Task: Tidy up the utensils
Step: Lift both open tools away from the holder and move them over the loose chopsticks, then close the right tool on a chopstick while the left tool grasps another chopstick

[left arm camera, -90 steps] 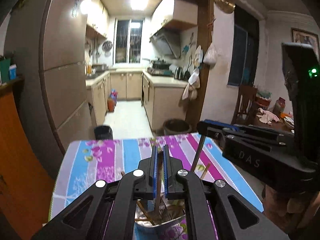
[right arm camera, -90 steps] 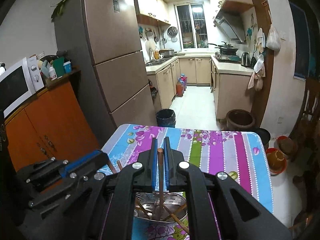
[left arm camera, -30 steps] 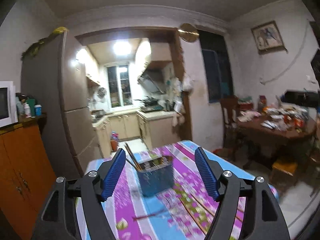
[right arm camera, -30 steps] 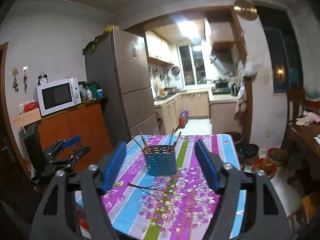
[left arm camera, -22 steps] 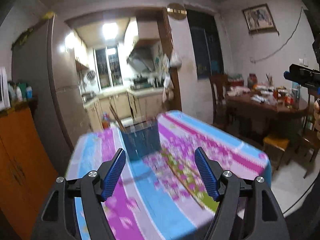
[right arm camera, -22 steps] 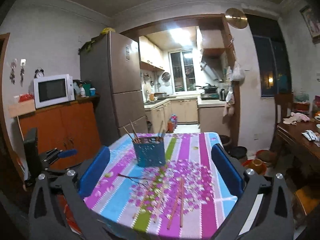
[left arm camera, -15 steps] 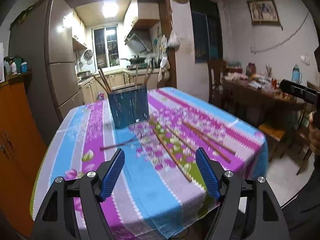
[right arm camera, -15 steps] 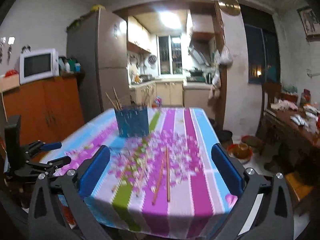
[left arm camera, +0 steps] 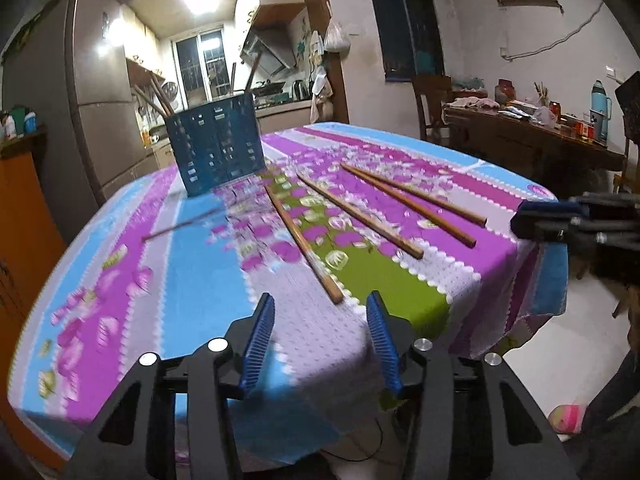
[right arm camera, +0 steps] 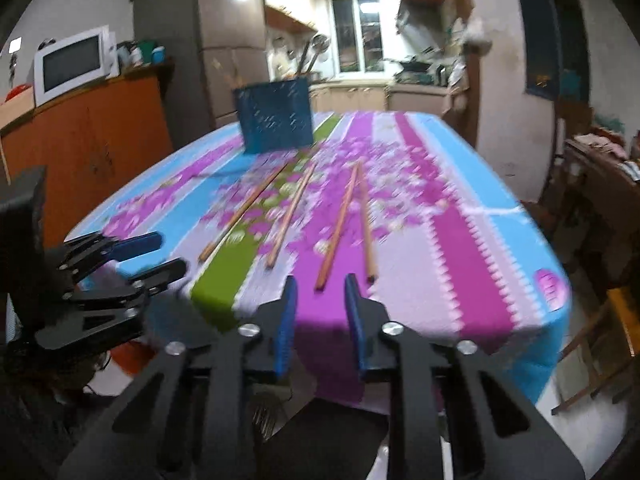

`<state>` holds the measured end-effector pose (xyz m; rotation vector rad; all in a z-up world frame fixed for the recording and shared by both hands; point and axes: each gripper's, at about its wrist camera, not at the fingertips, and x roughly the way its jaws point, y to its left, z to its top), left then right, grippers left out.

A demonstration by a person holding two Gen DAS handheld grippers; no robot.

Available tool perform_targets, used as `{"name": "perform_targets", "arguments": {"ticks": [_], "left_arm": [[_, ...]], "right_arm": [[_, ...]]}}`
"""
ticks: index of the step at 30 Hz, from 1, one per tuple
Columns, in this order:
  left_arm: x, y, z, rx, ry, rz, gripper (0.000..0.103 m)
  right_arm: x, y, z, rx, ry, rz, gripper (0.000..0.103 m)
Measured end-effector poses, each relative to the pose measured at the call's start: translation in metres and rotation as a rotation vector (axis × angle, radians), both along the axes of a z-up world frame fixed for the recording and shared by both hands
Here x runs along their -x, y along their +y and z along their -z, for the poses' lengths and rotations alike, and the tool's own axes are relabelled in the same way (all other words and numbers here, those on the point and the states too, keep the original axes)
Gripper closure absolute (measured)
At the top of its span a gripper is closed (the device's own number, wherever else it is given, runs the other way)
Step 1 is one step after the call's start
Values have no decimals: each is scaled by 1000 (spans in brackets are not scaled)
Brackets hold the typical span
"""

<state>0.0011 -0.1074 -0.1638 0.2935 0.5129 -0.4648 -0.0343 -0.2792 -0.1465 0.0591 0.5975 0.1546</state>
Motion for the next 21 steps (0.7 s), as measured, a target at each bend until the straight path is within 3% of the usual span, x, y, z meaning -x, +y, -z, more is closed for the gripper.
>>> {"name": "perform_targets", "arguments": {"ticks": [3, 18, 21], "left_arm": [[-1, -7, 6, 18, -8, -7, 60], [-9, -12, 10, 69, -45, -57, 61], [-12, -11, 12, 86, -46, -73, 66]], "right_arm": [[-7, 5, 9, 0, 2, -12, 92], [-28, 11, 21, 70, -18, 24, 93], [-31, 14, 22, 81, -28, 35, 93]]}}
